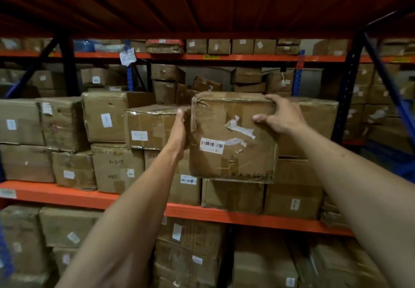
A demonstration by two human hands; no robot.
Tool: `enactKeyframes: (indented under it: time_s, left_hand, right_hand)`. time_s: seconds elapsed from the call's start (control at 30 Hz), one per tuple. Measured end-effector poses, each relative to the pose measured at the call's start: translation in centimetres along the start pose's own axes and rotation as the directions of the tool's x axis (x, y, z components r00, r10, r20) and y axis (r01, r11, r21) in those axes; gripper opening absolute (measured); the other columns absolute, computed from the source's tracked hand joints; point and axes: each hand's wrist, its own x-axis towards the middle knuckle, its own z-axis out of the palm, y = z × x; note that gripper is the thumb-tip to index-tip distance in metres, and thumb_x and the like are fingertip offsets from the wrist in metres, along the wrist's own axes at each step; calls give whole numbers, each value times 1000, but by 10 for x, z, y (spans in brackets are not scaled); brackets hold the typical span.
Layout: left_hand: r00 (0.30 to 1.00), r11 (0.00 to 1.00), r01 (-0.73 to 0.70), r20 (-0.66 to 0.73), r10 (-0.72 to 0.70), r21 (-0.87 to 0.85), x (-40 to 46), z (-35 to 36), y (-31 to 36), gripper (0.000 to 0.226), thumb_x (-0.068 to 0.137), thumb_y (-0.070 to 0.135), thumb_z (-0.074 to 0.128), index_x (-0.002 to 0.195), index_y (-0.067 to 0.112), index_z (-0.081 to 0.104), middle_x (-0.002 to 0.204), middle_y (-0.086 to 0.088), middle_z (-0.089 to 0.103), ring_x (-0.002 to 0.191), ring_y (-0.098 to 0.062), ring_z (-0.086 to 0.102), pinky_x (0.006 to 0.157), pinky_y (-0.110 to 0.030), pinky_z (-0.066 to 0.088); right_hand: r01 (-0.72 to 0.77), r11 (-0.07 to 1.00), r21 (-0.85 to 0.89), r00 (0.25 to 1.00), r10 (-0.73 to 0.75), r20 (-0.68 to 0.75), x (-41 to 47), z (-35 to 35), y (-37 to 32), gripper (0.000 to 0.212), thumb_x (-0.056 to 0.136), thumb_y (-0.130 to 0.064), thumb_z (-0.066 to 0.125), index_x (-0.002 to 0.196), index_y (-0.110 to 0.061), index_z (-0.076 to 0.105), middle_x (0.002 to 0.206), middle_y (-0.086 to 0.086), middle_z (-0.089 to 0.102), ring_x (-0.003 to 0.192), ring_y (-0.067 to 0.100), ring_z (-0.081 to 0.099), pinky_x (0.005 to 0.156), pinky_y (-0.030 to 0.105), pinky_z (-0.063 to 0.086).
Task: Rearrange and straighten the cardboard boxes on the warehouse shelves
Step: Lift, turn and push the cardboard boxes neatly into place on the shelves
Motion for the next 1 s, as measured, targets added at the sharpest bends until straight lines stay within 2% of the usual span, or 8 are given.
enactKeyframes:
  time_s: [0.13,0.2,0.33,0.43,0.53,0.67,0.87,1.0]
  left_hand:
    - [914,911,406,10,-406,-68,0,-12,-52,99,93,85,22,155,10,43,154,-26,45,146,-50,35,117,-67,24]
    - [866,835,499,119,-485,-230,5,-11,-74,100,89,87,31,150,10,51,147,-26,53,141,-50,42,117,-73,21]
    - [905,764,421,282,-317,-490,17,-3,-100,75,94,73,46,133,14,70,129,-22,71,120,-40,67,110,-61,45]
    - [924,679,354,353,-148,-643,18,-12,-130,80,90,73,54,139,11,65,141,-24,62,132,-43,58,117,-63,36]
    - [957,568,271,281,-72,-777,10,-1,-156,100,65,65,86,141,6,62,144,-28,58,138,-46,51,118,-65,32]
    - [985,619,175,136,-110,-766,17,28,-181,132,53,40,103,161,11,33,157,-23,46,140,-38,50,105,-59,50]
    - [940,556,282,340,1,-782,-2,65,-174,109,56,42,100,149,12,52,146,-29,56,137,-48,50,111,-76,32]
    - [961,413,252,276,-3,-875,-7,86,-169,106,54,32,102,146,8,55,145,-27,58,137,-45,52,118,-68,30]
  right_hand:
    - [70,983,-169,996,-77,-37,6,9,-5,78,92,-48,75,159,-35,36,171,14,19,156,39,20,124,54,22]
    - [222,899,-378,975,-216,59,13,7,-4,74,98,-49,67,161,-41,28,175,10,7,160,37,10,127,57,9]
    - [414,766,-492,907,-302,292,22,-2,-8,85,95,-71,53,165,-39,16,170,9,30,155,32,29,127,61,-3]
    - [441,736,-514,891,-291,347,24,10,-36,125,60,-106,40,164,-41,19,168,6,37,150,33,39,122,57,23]
    - [416,759,-501,898,-258,356,39,23,-55,124,52,-102,51,162,-51,21,164,6,43,145,38,43,114,53,36]
    - [304,828,-472,907,-99,409,65,14,-65,130,40,-103,66,155,-67,16,169,8,32,152,41,29,120,60,28]
    - [254,868,-427,868,-10,496,75,10,-70,123,53,-83,82,157,-62,20,171,-5,27,154,30,29,120,53,27]
    - [235,887,-398,886,-27,463,65,12,-63,120,54,-84,82,156,-63,22,169,-1,30,152,33,31,118,52,30]
